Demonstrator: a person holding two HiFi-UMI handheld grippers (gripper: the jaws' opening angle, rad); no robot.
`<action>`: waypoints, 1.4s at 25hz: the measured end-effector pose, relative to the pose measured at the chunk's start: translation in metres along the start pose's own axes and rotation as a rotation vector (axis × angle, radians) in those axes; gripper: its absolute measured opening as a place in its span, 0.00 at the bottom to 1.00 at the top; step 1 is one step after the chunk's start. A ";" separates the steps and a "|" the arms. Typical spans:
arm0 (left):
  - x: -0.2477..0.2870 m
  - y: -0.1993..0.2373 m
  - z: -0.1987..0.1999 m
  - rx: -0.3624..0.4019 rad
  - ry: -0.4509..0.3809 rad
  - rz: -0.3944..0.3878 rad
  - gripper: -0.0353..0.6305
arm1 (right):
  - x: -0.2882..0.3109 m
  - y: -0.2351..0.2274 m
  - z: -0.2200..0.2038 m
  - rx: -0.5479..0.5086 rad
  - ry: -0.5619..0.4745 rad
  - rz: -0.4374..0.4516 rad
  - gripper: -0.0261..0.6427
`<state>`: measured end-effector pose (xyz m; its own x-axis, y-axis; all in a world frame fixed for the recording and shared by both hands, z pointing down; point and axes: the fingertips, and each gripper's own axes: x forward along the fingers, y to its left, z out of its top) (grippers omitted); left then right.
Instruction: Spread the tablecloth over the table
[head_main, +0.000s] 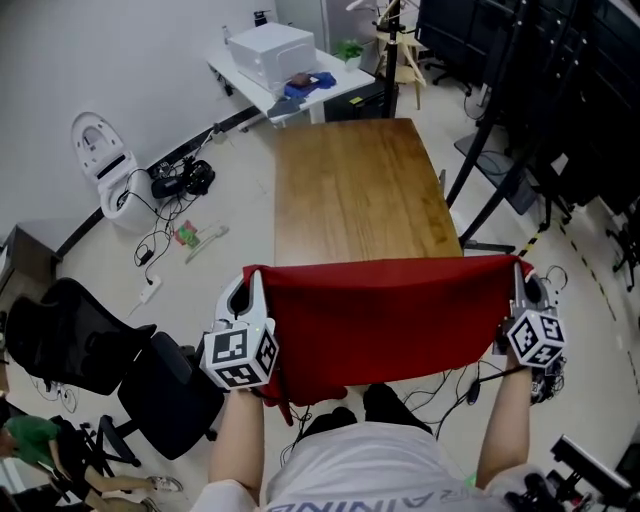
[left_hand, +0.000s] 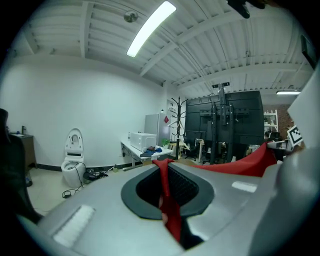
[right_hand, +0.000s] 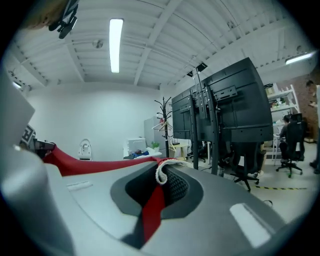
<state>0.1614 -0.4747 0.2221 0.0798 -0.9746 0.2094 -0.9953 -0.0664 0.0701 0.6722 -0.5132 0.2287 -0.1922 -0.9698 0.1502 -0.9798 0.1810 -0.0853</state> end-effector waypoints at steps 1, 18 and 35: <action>0.007 0.001 0.001 0.002 0.001 0.014 0.08 | 0.011 -0.002 -0.001 -0.003 0.006 0.017 0.06; 0.176 0.026 -0.036 0.026 0.128 0.101 0.08 | 0.204 -0.032 -0.035 0.064 0.173 0.128 0.06; 0.358 0.079 -0.138 0.085 0.344 0.102 0.09 | 0.380 -0.035 -0.160 0.040 0.471 0.088 0.06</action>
<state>0.1189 -0.7992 0.4367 -0.0205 -0.8490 0.5280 -0.9989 -0.0045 -0.0461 0.6247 -0.8621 0.4464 -0.2878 -0.7695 0.5701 -0.9575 0.2436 -0.1545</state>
